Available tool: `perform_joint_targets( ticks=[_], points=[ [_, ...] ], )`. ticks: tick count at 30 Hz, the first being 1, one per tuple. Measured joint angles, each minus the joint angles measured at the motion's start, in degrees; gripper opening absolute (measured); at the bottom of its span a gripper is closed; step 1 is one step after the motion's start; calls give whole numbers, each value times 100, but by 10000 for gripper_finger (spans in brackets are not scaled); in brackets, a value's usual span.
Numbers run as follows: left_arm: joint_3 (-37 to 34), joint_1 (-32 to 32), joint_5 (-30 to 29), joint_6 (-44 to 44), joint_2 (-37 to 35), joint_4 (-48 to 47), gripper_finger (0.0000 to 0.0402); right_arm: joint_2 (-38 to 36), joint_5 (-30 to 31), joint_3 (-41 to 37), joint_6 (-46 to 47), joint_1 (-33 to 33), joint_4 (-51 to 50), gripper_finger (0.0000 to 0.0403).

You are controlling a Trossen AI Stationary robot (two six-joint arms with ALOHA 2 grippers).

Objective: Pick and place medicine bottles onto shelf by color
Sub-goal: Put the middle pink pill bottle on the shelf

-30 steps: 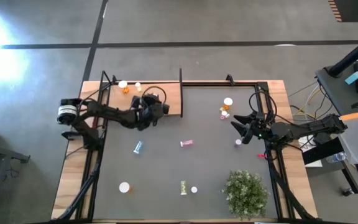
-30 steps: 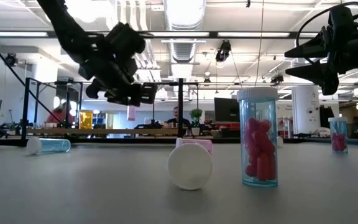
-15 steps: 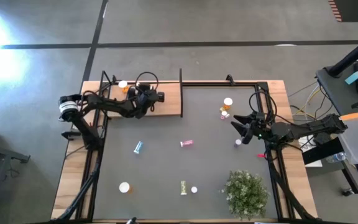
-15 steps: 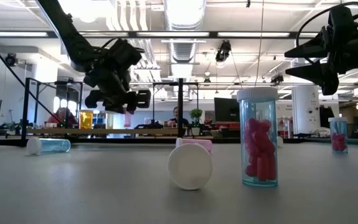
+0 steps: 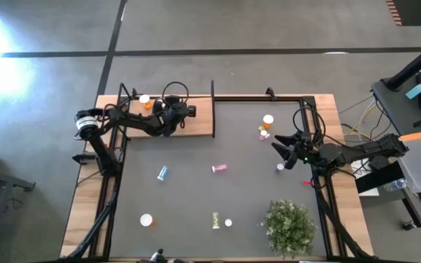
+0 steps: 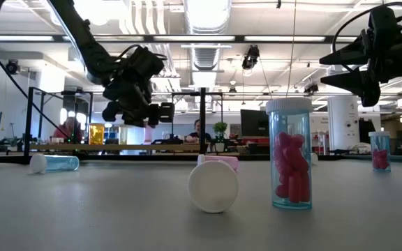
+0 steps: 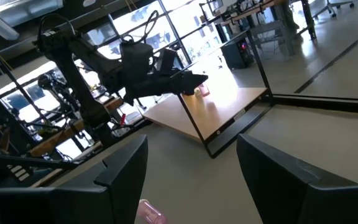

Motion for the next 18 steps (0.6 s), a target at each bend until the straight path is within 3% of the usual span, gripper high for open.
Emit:
perform_joint_targets(
  ticks=[18],
  points=[
    [5,144,1,-9,8,-20,111,0,0,0,0,-1,0,237]
  ],
)
